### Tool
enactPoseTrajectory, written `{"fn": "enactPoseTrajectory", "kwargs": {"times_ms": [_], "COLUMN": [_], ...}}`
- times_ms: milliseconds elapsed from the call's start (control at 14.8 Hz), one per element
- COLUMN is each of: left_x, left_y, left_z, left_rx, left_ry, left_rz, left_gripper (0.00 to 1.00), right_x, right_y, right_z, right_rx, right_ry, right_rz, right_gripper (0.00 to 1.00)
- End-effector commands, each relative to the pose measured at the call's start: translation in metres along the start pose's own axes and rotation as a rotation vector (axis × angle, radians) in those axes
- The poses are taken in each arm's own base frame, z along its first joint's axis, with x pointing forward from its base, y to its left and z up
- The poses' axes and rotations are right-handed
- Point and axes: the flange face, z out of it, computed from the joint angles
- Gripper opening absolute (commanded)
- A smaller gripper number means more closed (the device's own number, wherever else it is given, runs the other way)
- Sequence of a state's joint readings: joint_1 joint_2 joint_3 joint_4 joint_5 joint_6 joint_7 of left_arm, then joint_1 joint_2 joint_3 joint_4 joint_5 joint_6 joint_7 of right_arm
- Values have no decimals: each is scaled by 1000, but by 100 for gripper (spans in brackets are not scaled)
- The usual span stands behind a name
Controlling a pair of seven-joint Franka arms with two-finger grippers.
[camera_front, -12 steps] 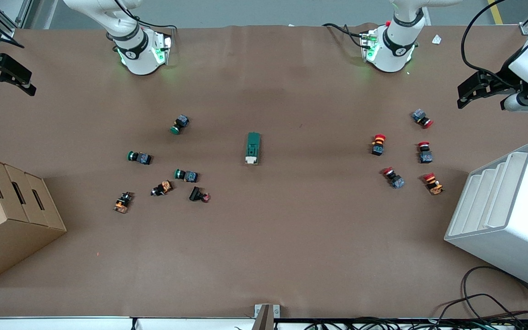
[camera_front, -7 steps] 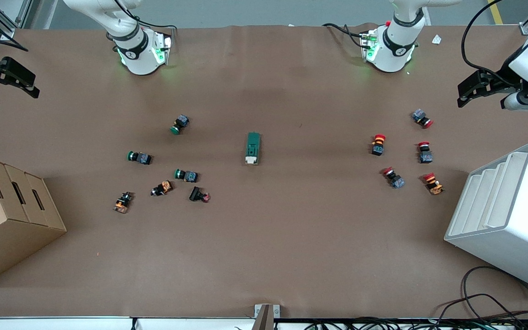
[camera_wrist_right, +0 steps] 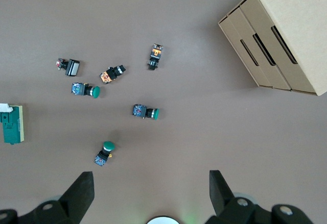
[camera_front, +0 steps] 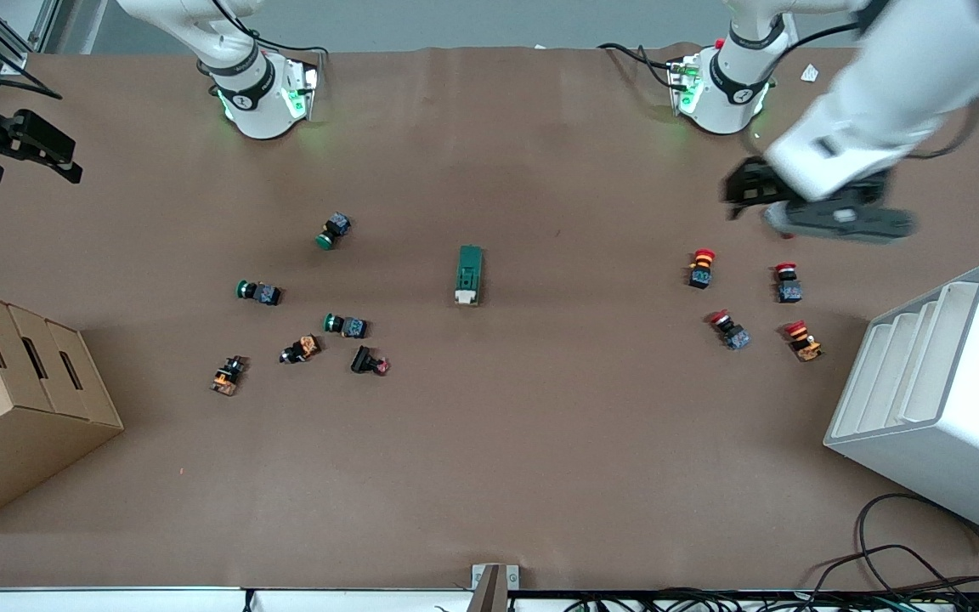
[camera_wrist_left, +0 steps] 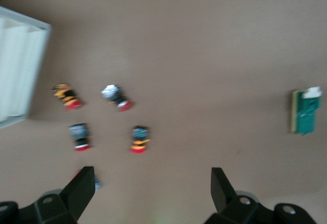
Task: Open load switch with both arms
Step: 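Move the left gripper over the green load switch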
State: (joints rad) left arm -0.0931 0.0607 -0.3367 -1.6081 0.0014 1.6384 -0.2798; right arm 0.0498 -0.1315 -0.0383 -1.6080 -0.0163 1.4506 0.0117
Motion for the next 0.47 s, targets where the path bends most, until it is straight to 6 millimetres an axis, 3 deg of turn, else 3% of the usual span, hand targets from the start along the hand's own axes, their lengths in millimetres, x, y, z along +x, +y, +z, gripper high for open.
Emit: {"fn": "enactPoseTrajectory", "kwargs": {"times_ms": [0, 203, 406], "left_x": [4, -5, -39], "left_y": [83, 168, 255], "left_z": [30, 83, 147], "left_rx": [-32, -31, 32], "left_ry": [9, 25, 66], "left_rz": [-50, -148, -219], "left_gripper": [100, 100, 100], "right_x": [0, 4, 9], "right_y": [-3, -22, -46], "right_z": [-1, 5, 15], "right_rx": [-13, -16, -13], "right_ry": [-6, -15, -33], "right_rz": [-2, 58, 132], "right_gripper": [100, 100, 100]}}
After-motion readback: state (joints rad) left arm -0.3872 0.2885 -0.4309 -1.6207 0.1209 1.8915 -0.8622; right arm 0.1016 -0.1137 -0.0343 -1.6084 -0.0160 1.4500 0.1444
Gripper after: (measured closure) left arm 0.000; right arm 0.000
